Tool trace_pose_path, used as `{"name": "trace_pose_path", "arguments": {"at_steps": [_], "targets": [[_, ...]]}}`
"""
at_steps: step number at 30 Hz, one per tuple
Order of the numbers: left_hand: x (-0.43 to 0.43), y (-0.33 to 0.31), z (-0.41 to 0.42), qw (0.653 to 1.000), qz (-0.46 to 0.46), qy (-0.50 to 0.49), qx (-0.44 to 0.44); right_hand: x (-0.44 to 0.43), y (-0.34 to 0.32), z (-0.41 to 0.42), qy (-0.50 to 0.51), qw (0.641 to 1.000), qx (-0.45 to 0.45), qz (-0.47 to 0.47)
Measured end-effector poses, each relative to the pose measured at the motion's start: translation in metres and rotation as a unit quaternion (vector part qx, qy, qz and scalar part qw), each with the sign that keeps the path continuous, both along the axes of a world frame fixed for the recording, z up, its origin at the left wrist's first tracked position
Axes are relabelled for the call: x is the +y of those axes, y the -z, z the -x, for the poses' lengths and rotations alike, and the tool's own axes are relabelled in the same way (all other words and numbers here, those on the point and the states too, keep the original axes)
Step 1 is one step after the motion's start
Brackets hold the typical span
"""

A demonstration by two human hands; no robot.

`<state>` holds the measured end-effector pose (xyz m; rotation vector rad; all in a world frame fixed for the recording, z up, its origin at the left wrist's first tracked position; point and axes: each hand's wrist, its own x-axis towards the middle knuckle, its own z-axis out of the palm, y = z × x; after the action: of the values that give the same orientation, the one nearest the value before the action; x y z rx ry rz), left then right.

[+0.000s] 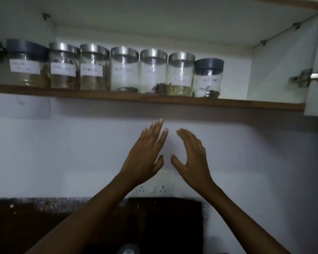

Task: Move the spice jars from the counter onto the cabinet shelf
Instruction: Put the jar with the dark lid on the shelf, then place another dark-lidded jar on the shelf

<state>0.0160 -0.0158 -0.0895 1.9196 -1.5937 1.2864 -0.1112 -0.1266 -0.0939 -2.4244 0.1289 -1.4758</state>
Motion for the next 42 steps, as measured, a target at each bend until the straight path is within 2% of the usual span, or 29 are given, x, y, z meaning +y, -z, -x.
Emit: {"name": "trace_pose_path", "arguments": {"at_steps": [2, 8, 13, 16, 19, 22, 24, 26, 30, 34, 42], "targets": [[0.004, 0.029, -0.009, 1.0, -0.018, -0.007, 0.024, 0.005, 0.03, -0.009, -0.001, 0.998, 0.065, 0.01], [0.028, 0.136, -0.05, 0.971, -0.108, -0.026, 0.214, -0.011, 0.133, -0.036, -0.031, 0.963, 0.267, -0.035], [0.047, 0.23, -0.072, 0.899, -0.267, -0.112, 0.33, -0.022, 0.229, -0.056, -0.073, 0.896, 0.43, -0.089], [0.055, 0.273, -0.079, 0.851, -0.334, -0.152, 0.375, -0.021, 0.275, -0.067, -0.095, 0.867, 0.47, -0.136], [0.06, 0.303, -0.082, 0.809, -0.382, -0.173, 0.412, -0.012, 0.313, -0.088, -0.126, 0.843, 0.477, -0.212], [0.063, 0.329, -0.079, 0.795, -0.408, -0.176, 0.413, 0.007, 0.349, -0.108, -0.137, 0.833, 0.448, -0.295], [0.064, 0.343, -0.076, 0.801, -0.394, -0.169, 0.418, 0.021, 0.369, -0.119, -0.141, 0.83, 0.419, -0.341], [0.065, 0.35, -0.072, 0.807, -0.367, -0.157, 0.436, 0.029, 0.384, -0.126, -0.122, 0.844, 0.379, -0.36], [0.065, 0.352, -0.069, 0.795, -0.362, -0.149, 0.464, 0.029, 0.392, -0.13, -0.081, 0.847, 0.363, -0.38], [0.062, 0.343, -0.071, 0.789, -0.374, -0.13, 0.469, 0.023, 0.379, -0.13, -0.088, 0.848, 0.37, -0.368], [0.076, 0.303, -0.057, 0.827, -0.348, -0.062, 0.437, 0.011, 0.32, -0.107, -0.129, 0.855, 0.342, -0.368]]}}
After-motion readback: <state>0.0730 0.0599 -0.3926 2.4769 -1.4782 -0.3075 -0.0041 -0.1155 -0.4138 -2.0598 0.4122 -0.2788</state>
